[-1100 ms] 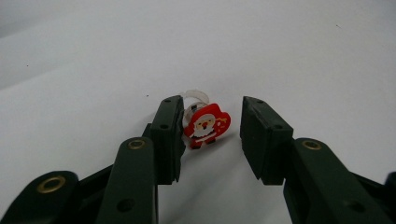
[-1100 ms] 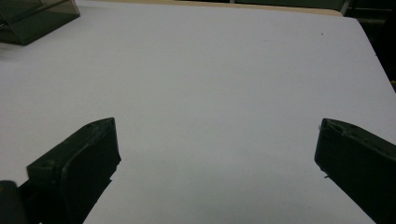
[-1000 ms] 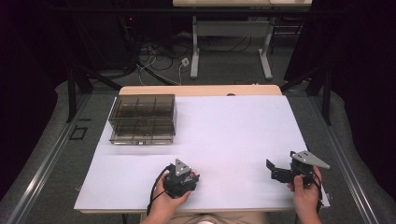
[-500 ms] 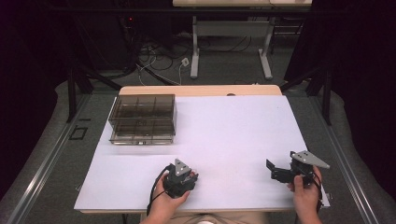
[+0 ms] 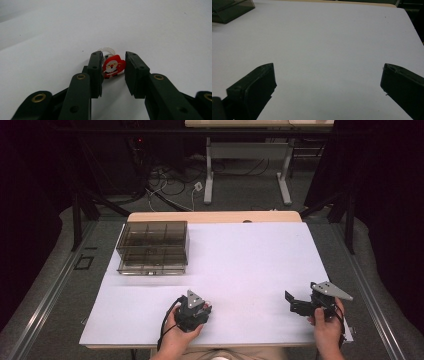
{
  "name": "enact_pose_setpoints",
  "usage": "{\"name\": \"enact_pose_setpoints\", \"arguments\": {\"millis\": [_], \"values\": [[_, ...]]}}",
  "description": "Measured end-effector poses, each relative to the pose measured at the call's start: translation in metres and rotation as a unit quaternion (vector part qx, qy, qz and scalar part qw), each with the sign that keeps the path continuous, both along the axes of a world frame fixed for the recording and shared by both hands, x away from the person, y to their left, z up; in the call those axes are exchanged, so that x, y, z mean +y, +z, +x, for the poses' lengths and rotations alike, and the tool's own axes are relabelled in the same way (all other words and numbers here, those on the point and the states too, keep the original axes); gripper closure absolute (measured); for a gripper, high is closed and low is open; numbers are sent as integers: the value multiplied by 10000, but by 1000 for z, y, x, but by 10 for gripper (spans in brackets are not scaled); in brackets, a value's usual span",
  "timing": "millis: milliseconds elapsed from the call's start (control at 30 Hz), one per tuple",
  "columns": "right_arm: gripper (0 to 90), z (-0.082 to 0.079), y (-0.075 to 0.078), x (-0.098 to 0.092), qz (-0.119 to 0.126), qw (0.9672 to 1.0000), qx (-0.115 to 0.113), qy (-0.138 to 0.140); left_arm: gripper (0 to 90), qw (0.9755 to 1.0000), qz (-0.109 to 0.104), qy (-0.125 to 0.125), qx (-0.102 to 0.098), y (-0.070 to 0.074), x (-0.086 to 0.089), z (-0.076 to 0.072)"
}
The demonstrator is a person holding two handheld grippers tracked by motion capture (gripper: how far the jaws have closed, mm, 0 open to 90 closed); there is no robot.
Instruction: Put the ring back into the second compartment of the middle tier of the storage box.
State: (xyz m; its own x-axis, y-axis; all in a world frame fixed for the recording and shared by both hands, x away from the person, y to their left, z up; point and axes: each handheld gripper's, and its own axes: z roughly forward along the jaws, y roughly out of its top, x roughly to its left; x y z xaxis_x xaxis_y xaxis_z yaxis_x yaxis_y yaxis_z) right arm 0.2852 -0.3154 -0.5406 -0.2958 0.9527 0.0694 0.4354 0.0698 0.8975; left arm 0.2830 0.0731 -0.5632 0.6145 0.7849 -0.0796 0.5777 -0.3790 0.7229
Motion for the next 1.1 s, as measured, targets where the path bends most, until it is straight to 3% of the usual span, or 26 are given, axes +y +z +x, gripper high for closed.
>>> {"name": "enact_pose_setpoints", "arguments": {"millis": [533, 1100], "values": [[0, 0, 0, -1, -26, 10000, 36, 18, 679, 9999, -106, 46, 111, 3, 4, 3], [0, 0, 0, -1, -26, 10000, 32, 19, 680, 9997, -202, 104, 71, 8, 8, 4]]}}
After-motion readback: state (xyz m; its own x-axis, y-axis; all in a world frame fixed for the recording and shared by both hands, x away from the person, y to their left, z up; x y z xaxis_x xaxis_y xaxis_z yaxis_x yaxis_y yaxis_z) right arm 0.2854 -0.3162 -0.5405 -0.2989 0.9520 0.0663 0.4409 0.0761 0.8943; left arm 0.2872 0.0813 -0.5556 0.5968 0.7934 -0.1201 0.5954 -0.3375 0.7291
